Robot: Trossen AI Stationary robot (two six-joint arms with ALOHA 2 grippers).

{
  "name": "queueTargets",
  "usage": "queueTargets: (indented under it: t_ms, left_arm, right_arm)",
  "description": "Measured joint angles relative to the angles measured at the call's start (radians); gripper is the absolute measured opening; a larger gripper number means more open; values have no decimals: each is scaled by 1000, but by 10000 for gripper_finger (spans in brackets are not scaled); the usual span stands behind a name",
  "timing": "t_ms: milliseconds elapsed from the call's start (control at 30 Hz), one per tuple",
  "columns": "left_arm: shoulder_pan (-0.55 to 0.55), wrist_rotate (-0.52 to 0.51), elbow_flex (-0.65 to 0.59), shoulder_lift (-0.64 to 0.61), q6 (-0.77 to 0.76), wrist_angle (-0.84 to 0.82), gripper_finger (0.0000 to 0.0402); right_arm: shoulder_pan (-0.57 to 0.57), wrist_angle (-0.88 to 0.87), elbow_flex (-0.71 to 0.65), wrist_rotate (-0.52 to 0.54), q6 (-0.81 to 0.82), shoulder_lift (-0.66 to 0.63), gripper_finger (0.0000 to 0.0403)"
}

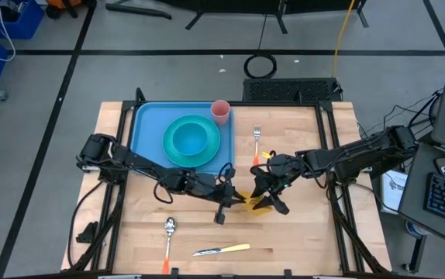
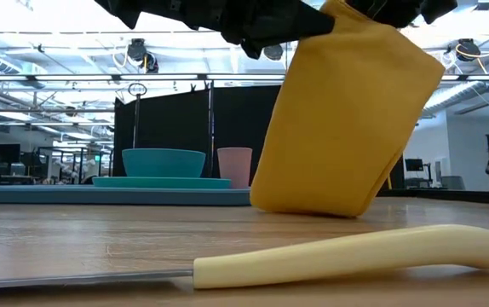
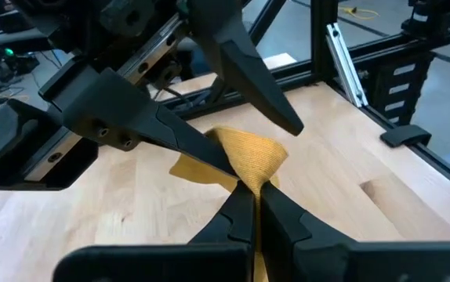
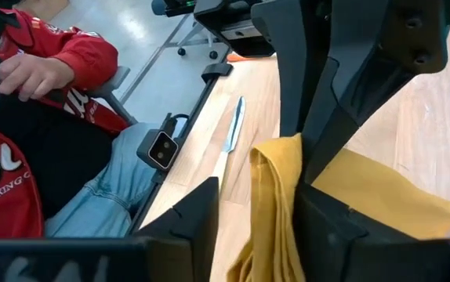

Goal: Set up tray
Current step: Put the yellow napkin to the left of the green plate on the blue serving tray

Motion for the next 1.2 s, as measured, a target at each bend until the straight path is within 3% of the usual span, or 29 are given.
queueTargets:
  t_ms: [200, 400, 600, 867, 1200]
  left_arm:
    - [-13, -9, 0, -3, 3, 6, 3]
    - [-40, 5, 0, -3, 2, 4, 3]
    - [-66, -99, 0, -4, 21, 16, 3]
    - [-122, -176, 1, -88, 89, -122, 3]
    - [-268, -523, -5, -279, 24, -265, 3]
  right_arm:
    - [-1, -32, 1, 15, -4, -35, 148]
    - [-2, -145, 3, 196, -74, -86, 145]
    - [-1, -190, 3, 346, -96, -120, 144]
    - [-1, -193, 0, 392, -105, -117, 144]
    - [-1, -7, -139, 393, -109, -116, 144]
